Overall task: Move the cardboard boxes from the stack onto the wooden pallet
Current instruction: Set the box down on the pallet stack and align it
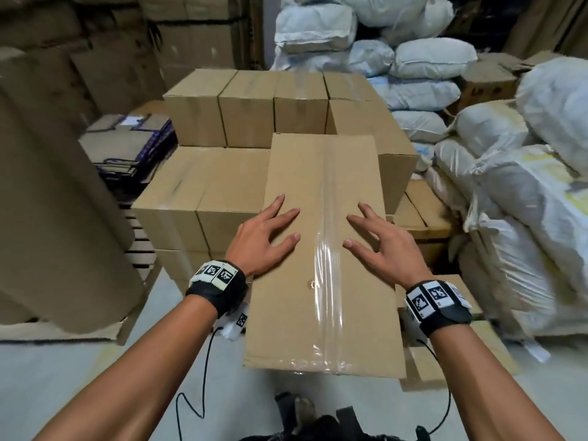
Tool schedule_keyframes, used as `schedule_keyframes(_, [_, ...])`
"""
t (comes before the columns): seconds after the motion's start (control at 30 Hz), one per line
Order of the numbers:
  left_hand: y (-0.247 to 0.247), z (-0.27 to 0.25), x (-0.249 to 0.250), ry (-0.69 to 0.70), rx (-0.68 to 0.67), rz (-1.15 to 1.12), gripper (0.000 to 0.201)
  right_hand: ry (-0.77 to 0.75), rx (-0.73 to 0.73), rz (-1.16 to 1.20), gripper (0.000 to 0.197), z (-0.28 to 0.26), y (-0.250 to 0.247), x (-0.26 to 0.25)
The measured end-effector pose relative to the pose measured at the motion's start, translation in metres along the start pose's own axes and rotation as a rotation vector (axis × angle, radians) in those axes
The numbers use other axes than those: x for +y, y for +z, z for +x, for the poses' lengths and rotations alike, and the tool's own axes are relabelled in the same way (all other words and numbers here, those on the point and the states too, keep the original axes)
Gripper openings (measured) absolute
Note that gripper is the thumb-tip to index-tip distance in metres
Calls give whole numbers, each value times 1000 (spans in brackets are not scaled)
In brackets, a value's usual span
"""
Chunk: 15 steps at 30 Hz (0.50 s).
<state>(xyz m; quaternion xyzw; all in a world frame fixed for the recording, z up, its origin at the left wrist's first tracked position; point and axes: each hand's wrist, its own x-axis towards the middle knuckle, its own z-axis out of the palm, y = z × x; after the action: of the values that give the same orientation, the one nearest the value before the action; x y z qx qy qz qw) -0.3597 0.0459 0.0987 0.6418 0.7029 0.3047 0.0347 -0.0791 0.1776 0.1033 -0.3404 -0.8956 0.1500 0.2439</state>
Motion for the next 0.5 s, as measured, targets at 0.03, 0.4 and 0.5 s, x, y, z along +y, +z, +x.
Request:
schedule_keyframes(0.03, [-7,0,-12,-21,10,8,56,-21,-17,5,66,12,8,-7])
schedule_keyframes(0.4, [-49,70,-132,-109,72,44,55,-81,-68,61,62,164,81,-28])
schedule_keyframes(0.5, [-52,114,-165,-90,67,33,56,-71,-79,68,65,211,91,-26])
